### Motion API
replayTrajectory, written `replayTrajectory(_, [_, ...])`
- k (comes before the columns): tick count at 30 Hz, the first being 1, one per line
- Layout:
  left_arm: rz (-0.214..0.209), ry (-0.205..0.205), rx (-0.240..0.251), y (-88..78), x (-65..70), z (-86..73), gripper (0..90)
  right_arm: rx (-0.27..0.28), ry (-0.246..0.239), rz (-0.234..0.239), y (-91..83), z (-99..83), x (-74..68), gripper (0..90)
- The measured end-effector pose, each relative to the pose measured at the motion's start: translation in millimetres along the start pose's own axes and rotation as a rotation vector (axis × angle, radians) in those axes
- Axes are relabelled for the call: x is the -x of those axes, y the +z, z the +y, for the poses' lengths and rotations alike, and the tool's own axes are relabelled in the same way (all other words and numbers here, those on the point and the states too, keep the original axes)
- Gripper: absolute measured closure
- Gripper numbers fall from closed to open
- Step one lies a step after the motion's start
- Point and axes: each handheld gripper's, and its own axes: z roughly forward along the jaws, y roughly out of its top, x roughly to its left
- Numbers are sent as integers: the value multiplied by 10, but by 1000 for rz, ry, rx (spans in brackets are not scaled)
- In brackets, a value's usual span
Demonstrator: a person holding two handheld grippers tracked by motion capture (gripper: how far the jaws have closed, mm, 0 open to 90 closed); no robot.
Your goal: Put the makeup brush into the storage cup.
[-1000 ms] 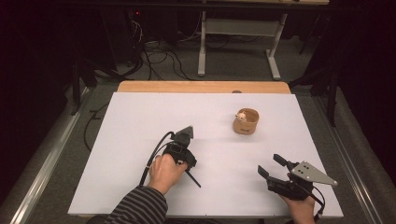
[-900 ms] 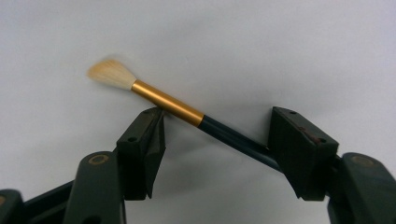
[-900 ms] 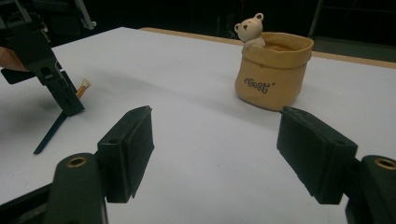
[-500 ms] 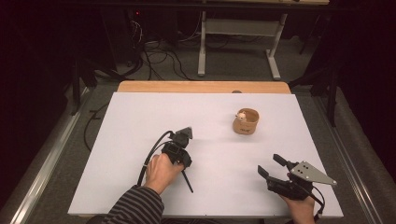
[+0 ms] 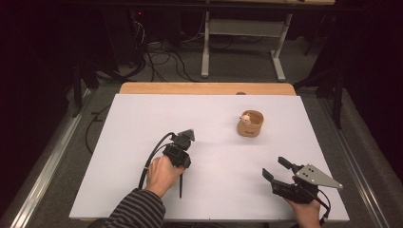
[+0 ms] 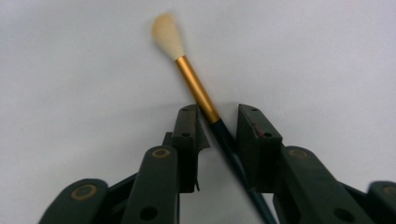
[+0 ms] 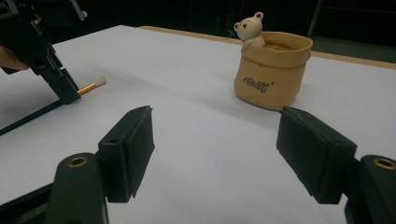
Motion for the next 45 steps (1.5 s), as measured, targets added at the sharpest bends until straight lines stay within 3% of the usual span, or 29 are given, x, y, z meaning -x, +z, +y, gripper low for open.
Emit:
replayTrajectory(17, [-18, 0, 27, 2, -39, -17, 826, 0, 7, 1, -1, 0, 7, 293])
replayTrajectory(22, [-21, 31, 42, 1, -47, -39, 832, -2, 10, 1, 0, 0, 5, 293])
replayTrajectory(45, [-95, 92, 120, -7, -162, -157, 836, -7, 5, 3, 12, -3, 4, 293])
